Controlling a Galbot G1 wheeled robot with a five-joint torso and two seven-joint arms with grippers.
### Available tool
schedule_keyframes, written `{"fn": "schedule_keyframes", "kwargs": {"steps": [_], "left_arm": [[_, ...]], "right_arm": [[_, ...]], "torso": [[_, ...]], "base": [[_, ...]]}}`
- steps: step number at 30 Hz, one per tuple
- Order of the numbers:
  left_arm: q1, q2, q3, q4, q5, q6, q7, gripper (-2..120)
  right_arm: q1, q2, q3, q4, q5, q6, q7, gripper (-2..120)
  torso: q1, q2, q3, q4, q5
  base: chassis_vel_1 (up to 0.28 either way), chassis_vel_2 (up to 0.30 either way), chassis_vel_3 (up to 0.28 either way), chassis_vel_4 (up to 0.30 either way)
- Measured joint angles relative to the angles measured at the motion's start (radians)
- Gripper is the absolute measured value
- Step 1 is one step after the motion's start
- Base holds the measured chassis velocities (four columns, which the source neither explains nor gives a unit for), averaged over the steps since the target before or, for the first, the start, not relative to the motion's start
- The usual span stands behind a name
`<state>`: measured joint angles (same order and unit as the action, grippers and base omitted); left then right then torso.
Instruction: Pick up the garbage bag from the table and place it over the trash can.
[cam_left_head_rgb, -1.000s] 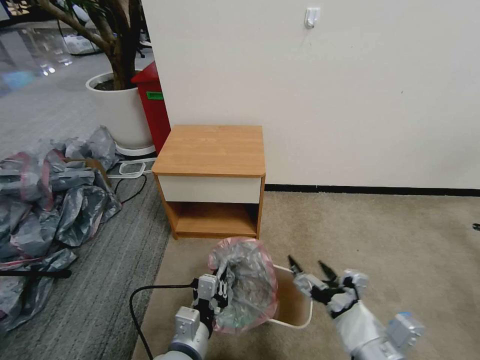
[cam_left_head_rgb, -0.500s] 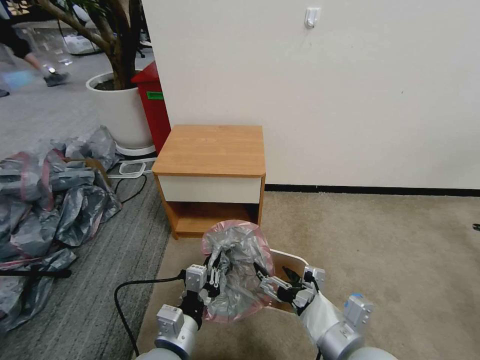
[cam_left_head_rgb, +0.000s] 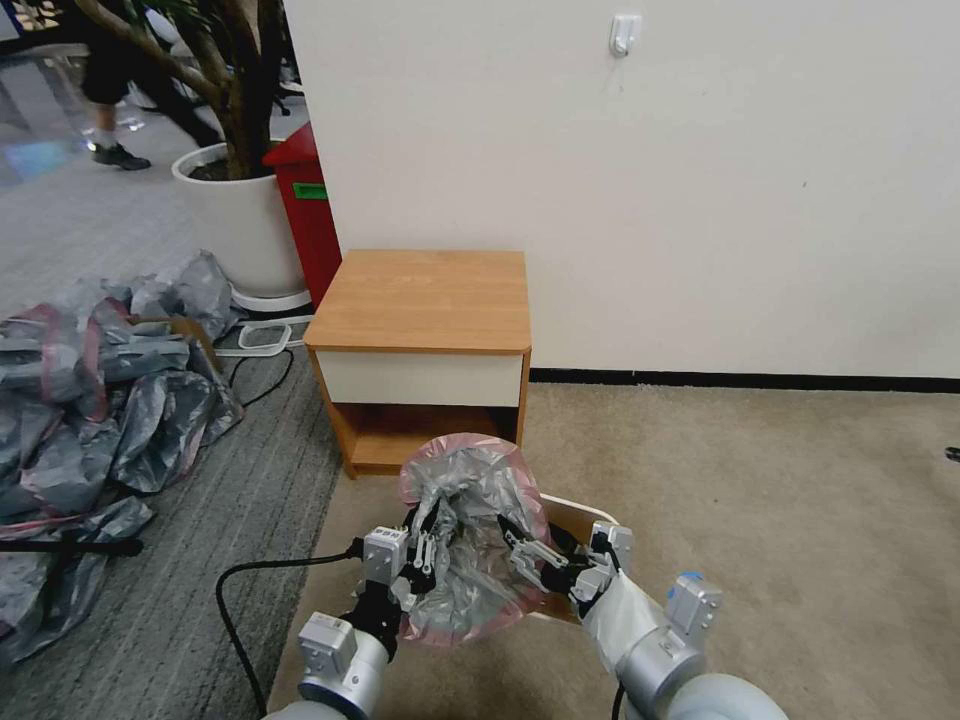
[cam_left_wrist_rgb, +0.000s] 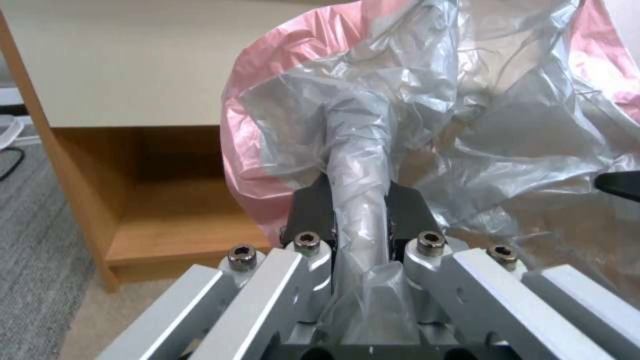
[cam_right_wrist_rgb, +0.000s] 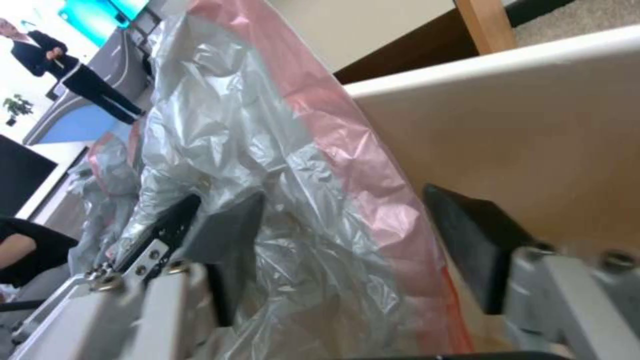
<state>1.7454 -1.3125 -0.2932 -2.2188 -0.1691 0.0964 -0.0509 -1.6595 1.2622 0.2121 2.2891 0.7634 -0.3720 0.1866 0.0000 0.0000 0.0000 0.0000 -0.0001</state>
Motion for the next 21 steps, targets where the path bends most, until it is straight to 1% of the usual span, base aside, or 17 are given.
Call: {"fn": "schedule_keyframes", "kwargs": {"steps": [1, 2, 3, 4, 5, 8, 9, 13, 14, 16, 17, 21], "left_arm": [[0.000, 0.000, 0.000, 0.000, 0.000, 0.000, 0.000, 9], [0.000, 0.000, -0.001, -0.002, -0.001, 0.001, -0.001, 9], [0.001, -0.001, -0.002, -0.003, -0.002, 0.002, -0.002, 9], [0.001, -0.001, -0.002, -0.004, -0.003, 0.003, -0.002, 9], [0.001, -0.001, -0.002, -0.004, -0.003, 0.003, -0.002, 9], [0.003, 0.000, -0.006, -0.006, -0.005, 0.004, -0.003, 9], [0.003, 0.000, -0.006, -0.006, -0.005, 0.004, -0.003, 9], [0.004, -0.001, -0.009, -0.009, -0.006, 0.006, -0.004, 9], [0.004, -0.001, -0.009, -0.009, -0.006, 0.006, -0.004, 9], [0.005, -0.003, -0.010, -0.009, -0.009, 0.008, -0.006, 9], [0.006, -0.004, -0.011, -0.009, -0.016, 0.010, -0.007, 9], [0.006, -0.004, -0.014, -0.011, -0.028, 0.020, -0.012, 9]], "right_arm": [[0.000, 0.000, 0.000, 0.000, 0.000, 0.000, 0.000, 63], [0.000, 0.001, -0.001, 0.000, 0.000, 0.002, -0.001, 59], [0.000, 0.001, -0.002, 0.000, -0.001, 0.005, -0.002, 53], [0.000, 0.001, -0.003, 0.000, -0.001, 0.007, -0.003, 50], [0.000, 0.001, -0.003, 0.000, -0.001, 0.007, -0.003, 50], [0.000, 0.002, -0.006, 0.000, -0.004, 0.011, -0.004, 34], [0.000, 0.002, -0.006, 0.000, -0.004, 0.011, -0.004, 34], [0.002, 0.000, -0.011, 0.002, -0.009, 0.016, -0.006, 16], [0.002, 0.000, -0.011, 0.002, -0.009, 0.016, -0.006, 16], [0.002, -0.003, -0.013, 0.006, -0.021, 0.020, -0.008, 8], [0.001, -0.007, -0.012, 0.013, -0.029, 0.021, -0.009, 2], [-0.003, -0.015, -0.007, 0.034, -0.032, 0.019, -0.009, 0]], "torso": [[0.000, 0.000, 0.000, 0.0000, 0.0000], [0.000, 0.000, 0.000, 0.0000, 0.0000], [0.000, 0.000, 0.000, 0.0000, 0.0001], [0.000, 0.000, 0.000, 0.0000, 0.0000], [0.000, 0.000, 0.000, 0.0000, 0.0000], [0.000, 0.000, 0.000, 0.0000, 0.0000], [0.000, 0.000, 0.000, 0.0000, 0.0000], [0.000, 0.000, 0.000, 0.0000, 0.0001], [0.000, 0.000, 0.000, 0.0000, 0.0001], [0.000, 0.000, 0.000, 0.0000, 0.0001], [0.000, 0.000, 0.000, 0.0000, 0.0001], [0.000, 0.000, 0.000, 0.0000, 0.0001]], "base": [[0.000, 0.000, 0.000, 0.000], [0.000, 0.000, 0.000, 0.000], [0.000, 0.000, 0.000, 0.000], [0.000, 0.000, 0.000, 0.000], [0.000, 0.000, 0.000, 0.000], [0.000, 0.000, 0.000, 0.000], [0.000, 0.000, 0.000, 0.000], [0.000, 0.000, 0.000, 0.000], [0.000, 0.000, 0.000, 0.000], [0.000, 0.000, 0.000, 0.000], [0.000, 0.000, 0.000, 0.000], [0.000, 0.000, 0.000, 0.000]]}}
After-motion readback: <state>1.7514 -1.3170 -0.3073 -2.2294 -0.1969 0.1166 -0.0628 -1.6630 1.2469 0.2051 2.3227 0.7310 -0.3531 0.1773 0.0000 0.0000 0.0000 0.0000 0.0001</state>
